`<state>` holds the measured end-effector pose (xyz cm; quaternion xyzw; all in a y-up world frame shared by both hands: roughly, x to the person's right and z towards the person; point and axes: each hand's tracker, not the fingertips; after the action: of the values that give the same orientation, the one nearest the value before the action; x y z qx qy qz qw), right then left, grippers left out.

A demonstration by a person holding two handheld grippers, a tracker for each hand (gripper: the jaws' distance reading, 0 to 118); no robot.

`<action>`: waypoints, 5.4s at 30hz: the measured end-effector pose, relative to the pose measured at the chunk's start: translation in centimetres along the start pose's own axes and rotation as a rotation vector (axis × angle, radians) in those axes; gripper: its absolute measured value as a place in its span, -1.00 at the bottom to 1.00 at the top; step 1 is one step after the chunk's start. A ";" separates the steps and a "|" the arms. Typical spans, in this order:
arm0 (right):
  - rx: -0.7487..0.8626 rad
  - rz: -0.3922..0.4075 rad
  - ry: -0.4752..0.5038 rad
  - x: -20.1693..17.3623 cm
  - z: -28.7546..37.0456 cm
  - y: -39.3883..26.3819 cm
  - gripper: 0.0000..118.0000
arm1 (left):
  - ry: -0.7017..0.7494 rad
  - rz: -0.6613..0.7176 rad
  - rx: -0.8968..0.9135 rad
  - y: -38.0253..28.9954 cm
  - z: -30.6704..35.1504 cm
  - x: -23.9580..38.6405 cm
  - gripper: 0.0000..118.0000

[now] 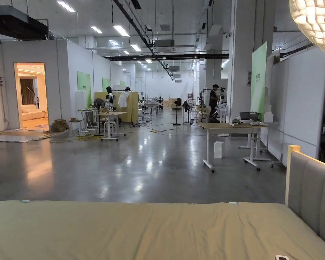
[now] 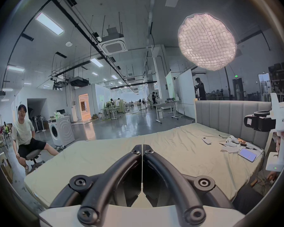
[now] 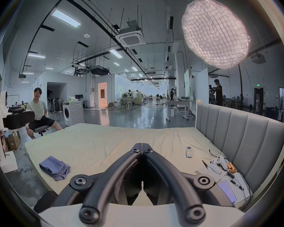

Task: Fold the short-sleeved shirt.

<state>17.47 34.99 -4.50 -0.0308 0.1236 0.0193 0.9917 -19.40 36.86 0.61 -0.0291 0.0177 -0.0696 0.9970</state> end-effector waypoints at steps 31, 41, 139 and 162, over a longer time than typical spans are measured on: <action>-0.006 -0.024 0.005 0.0 0.4 -0.7 1.00 | 0.050 0.036 -0.032 -0.9 0.1 0.9 1.00; -0.006 0.036 0.006 -1.0 0.6 -0.7 1.00 | 0.010 0.031 -0.032 -0.4 0.1 2.0 1.00; 0.091 -0.428 0.220 1.6 1.9 -0.1 1.00 | 0.036 0.092 -0.068 -1.2 1.1 1.0 1.00; 0.072 -0.062 0.039 -3.1 4.6 1.6 1.00 | 0.095 0.125 0.039 0.1 6.0 -0.1 1.00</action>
<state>15.47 36.81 0.60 0.0007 0.1425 -0.0166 0.9897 -19.21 37.29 6.63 -0.0050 0.0655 -0.0090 0.9978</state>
